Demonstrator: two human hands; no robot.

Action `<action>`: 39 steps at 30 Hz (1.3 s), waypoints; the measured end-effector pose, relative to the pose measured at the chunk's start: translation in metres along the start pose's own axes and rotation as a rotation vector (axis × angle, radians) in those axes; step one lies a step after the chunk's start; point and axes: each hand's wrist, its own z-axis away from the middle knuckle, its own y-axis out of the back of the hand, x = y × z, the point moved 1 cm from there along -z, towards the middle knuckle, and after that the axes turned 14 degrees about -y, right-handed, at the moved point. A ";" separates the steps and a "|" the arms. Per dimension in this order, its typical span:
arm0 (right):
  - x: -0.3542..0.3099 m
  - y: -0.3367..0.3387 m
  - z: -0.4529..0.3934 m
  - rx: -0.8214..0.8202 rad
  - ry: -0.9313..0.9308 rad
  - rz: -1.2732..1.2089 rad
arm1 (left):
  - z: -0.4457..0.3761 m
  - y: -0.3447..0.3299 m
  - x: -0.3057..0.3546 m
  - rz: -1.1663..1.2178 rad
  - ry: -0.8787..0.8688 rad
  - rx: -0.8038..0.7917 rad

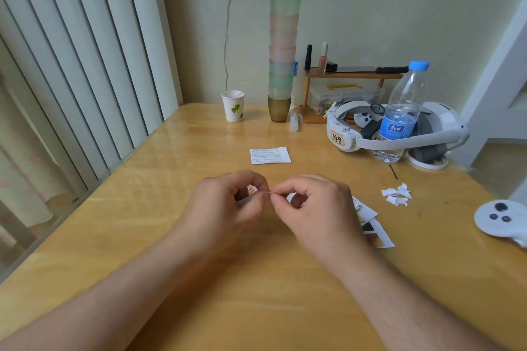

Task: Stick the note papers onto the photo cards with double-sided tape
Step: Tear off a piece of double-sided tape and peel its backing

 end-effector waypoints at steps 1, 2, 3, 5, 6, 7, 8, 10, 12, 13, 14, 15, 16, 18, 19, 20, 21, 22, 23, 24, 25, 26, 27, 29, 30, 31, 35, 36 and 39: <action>-0.001 0.000 0.000 -0.001 0.017 -0.006 | 0.000 0.001 0.001 -0.001 -0.005 0.000; -0.001 -0.001 0.000 -0.001 0.042 -0.013 | 0.000 0.002 0.001 -0.004 -0.012 -0.002; -0.002 -0.001 0.000 0.002 0.070 -0.020 | 0.000 0.003 0.001 -0.008 -0.014 -0.008; -0.002 -0.001 0.000 0.011 0.117 -0.029 | 0.000 0.004 0.001 0.002 -0.020 -0.021; -0.002 -0.001 0.000 0.016 0.137 -0.030 | 0.001 0.004 0.001 0.031 -0.014 -0.024; -0.003 -0.001 0.000 0.022 0.155 -0.032 | 0.001 0.004 0.001 0.072 -0.001 -0.022; -0.003 -0.001 -0.001 0.030 0.172 -0.035 | 0.000 0.003 0.000 0.114 0.015 -0.019; -0.004 0.000 -0.002 0.058 0.203 -0.042 | 0.000 0.001 0.000 0.204 0.051 -0.013; -0.004 0.000 -0.002 0.087 0.236 -0.046 | -0.001 0.000 0.001 0.301 0.071 0.003; -0.005 0.001 -0.002 0.098 0.252 -0.047 | -0.001 -0.001 0.001 0.357 0.087 0.018; -0.006 0.002 -0.002 0.108 0.268 -0.044 | -0.002 -0.002 0.002 0.416 0.106 0.030; -0.006 0.002 -0.001 0.120 0.283 -0.040 | -0.002 -0.002 0.003 0.465 0.125 0.034; -0.007 0.003 -0.001 0.134 0.299 -0.036 | -0.002 -0.002 0.004 0.499 0.143 0.032; -0.009 0.003 -0.001 0.162 0.334 -0.030 | -0.002 -0.002 0.007 0.551 0.173 0.032; -0.009 0.003 -0.001 0.169 0.350 -0.031 | -0.002 -0.002 0.008 0.578 0.190 0.037; -0.010 0.003 -0.001 0.170 0.363 -0.032 | -0.003 -0.002 0.010 0.597 0.208 0.043; -0.010 0.003 -0.001 0.170 0.372 -0.030 | -0.003 -0.002 0.010 0.612 0.222 0.050; -0.010 0.003 -0.002 0.167 0.375 -0.029 | -0.003 -0.003 0.011 0.630 0.231 0.057; -0.010 0.003 -0.002 0.157 0.372 -0.033 | -0.003 -0.003 0.012 0.645 0.234 0.068; -0.010 0.003 -0.002 0.140 0.361 -0.043 | -0.004 -0.003 0.014 0.656 0.236 0.082; -0.010 0.003 -0.002 0.118 0.346 -0.054 | -0.004 -0.004 0.015 0.662 0.239 0.100; -0.010 0.003 -0.002 0.098 0.333 -0.064 | -0.004 -0.004 0.016 0.660 0.246 0.119; -0.010 0.003 -0.002 0.083 0.324 -0.070 | -0.004 -0.004 0.016 0.653 0.251 0.138; -0.009 0.003 -0.001 0.065 0.317 -0.080 | -0.005 -0.003 0.015 0.648 0.243 0.162; -0.009 0.002 0.000 0.058 0.315 -0.089 | -0.005 -0.003 0.014 0.660 0.228 0.164; -0.009 0.001 0.000 0.051 0.311 -0.102 | -0.005 -0.002 0.014 0.674 0.214 0.162; -0.009 0.001 0.002 0.007 0.292 -0.160 | -0.009 0.002 0.008 0.645 0.234 0.226; -0.009 0.001 0.002 -0.003 0.283 -0.171 | -0.010 0.004 0.005 0.624 0.242 0.254; -0.008 0.003 0.003 -0.035 0.203 -0.239 | -0.009 0.014 -0.008 0.493 0.193 0.253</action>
